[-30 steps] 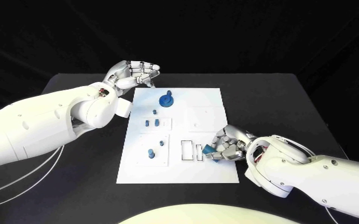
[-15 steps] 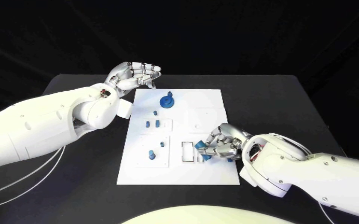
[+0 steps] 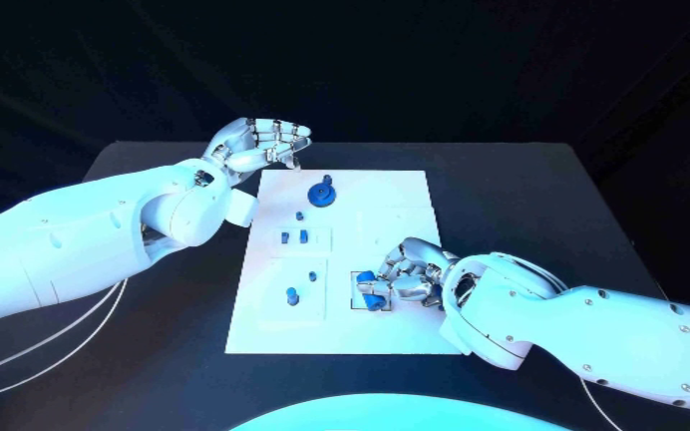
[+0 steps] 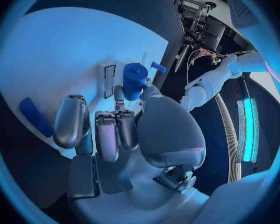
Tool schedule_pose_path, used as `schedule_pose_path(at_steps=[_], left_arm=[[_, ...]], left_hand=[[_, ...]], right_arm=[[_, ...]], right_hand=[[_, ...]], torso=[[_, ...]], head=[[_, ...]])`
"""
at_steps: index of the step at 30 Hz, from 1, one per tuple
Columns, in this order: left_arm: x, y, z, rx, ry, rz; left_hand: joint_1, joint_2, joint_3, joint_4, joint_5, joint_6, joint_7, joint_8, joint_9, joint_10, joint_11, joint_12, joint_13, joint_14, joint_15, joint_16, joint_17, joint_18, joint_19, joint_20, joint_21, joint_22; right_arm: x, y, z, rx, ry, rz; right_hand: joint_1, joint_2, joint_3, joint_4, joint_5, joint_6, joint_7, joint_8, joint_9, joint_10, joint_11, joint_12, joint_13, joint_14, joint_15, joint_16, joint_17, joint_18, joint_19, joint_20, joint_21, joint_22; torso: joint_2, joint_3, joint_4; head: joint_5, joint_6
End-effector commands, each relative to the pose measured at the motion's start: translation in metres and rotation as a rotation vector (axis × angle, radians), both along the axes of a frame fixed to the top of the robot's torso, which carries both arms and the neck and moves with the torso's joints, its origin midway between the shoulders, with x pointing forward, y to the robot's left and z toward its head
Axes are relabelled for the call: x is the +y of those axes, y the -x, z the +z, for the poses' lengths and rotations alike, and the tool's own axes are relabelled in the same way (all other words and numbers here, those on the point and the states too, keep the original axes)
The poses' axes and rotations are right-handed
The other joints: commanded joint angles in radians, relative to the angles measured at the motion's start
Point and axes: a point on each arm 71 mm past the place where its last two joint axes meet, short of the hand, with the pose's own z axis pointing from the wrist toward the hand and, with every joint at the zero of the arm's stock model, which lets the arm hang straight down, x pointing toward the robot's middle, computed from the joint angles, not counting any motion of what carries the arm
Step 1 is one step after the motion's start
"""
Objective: Assemble the parts on the task board
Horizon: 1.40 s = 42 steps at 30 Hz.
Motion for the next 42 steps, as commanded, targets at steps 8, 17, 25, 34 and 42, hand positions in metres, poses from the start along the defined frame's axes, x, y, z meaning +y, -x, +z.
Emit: schedule_pose_path(at_steps=[8, 17, 25, 34, 42], left_arm=[[-0.0028, 0.0010, 0.0004, 0.004, 0.011, -0.021], [-0.0029, 0.0013, 0.0004, 0.006, 0.010, -0.022], [-0.0026, 0.0015, 0.0004, 0.008, 0.009, -0.021], [-0.0023, 0.0014, 0.0002, 0.010, 0.008, -0.019], [-0.0010, 0.0016, 0.0003, 0.011, 0.006, -0.016]], left_hand=[[-0.009, 0.006, 0.004, 0.005, 0.004, -0.007, 0.018, -0.005, -0.001, -0.008, 0.000, 0.003, -0.001, 0.002, 0.006, -0.003, -0.001, 0.013, 0.005, 0.004, 0.003, 0.002], [-0.009, 0.006, 0.004, 0.005, 0.004, -0.007, 0.018, -0.005, -0.001, -0.008, 0.000, 0.003, -0.001, 0.002, 0.006, -0.003, -0.001, 0.013, 0.005, 0.004, 0.003, 0.002], [-0.010, 0.007, 0.004, 0.006, 0.004, -0.007, 0.018, -0.005, -0.001, -0.009, 0.000, 0.003, -0.002, 0.002, 0.006, -0.003, -0.001, 0.013, 0.005, 0.004, 0.002, 0.001], [-0.011, 0.008, 0.005, 0.007, 0.004, -0.007, 0.018, -0.005, -0.001, -0.009, 0.001, 0.004, -0.002, 0.002, 0.006, -0.003, -0.001, 0.013, 0.005, 0.004, 0.002, 0.001], [-0.011, 0.008, 0.005, 0.007, 0.004, -0.007, 0.018, -0.005, -0.001, -0.009, 0.001, 0.004, -0.002, 0.002, 0.006, -0.003, -0.001, 0.013, 0.005, 0.004, 0.002, 0.001]], right_arm=[[0.0053, -0.0025, -0.0019, -0.025, 0.030, 0.027], [0.0106, -0.0029, -0.0012, -0.042, 0.035, 0.041], [0.0105, -0.0043, -0.0020, -0.052, 0.054, 0.045], [0.0099, -0.0041, -0.0006, -0.076, 0.066, 0.054], [0.0063, 0.0005, 0.0015, -0.085, 0.048, 0.074]], right_hand=[[-0.011, 0.002, -0.009, -0.002, -0.003, 0.051, -0.045, 0.007, 0.042, 0.026, -0.011, -0.002, 0.135, 0.087, -0.006, 0.004, 0.174, -0.011, 0.003, -0.007, -0.001, 0.117], [-0.026, 0.005, -0.020, -0.001, -0.004, 0.053, -0.047, 0.012, 0.044, 0.026, -0.013, -0.003, 0.135, 0.087, -0.007, 0.004, 0.173, -0.011, 0.003, -0.009, -0.002, 0.117], [-0.118, 0.008, -0.097, 0.001, -0.004, 0.052, -0.050, 0.031, 0.051, 0.027, -0.015, -0.007, 0.137, 0.086, -0.010, 0.003, 0.172, -0.010, 0.002, -0.011, -0.012, 0.119], [-0.179, 0.015, -0.149, 0.001, -0.003, 0.044, -0.048, 0.040, 0.055, 0.020, -0.014, -0.021, 0.129, 0.084, -0.009, -0.001, 0.163, -0.008, -0.001, -0.011, -0.029, 0.117], [-0.121, 0.026, -0.150, -0.003, -0.001, 0.038, -0.049, 0.045, 0.055, 0.023, -0.014, -0.019, 0.134, 0.085, -0.009, 0.000, 0.166, -0.008, 0.000, -0.011, -0.030, 0.119]], torso=[[0.000, 0.0017, -0.0011], [0.000, 0.0011, -0.0001], [0.000, 0.0002, -0.0011], [-0.001, 0.0003, -0.0007], [-0.001, 0.0004, -0.0001]], head=[[0.004, -0.002], [0.005, -0.002], [0.006, -0.004], [0.003, -0.003], [0.005, -0.004]])
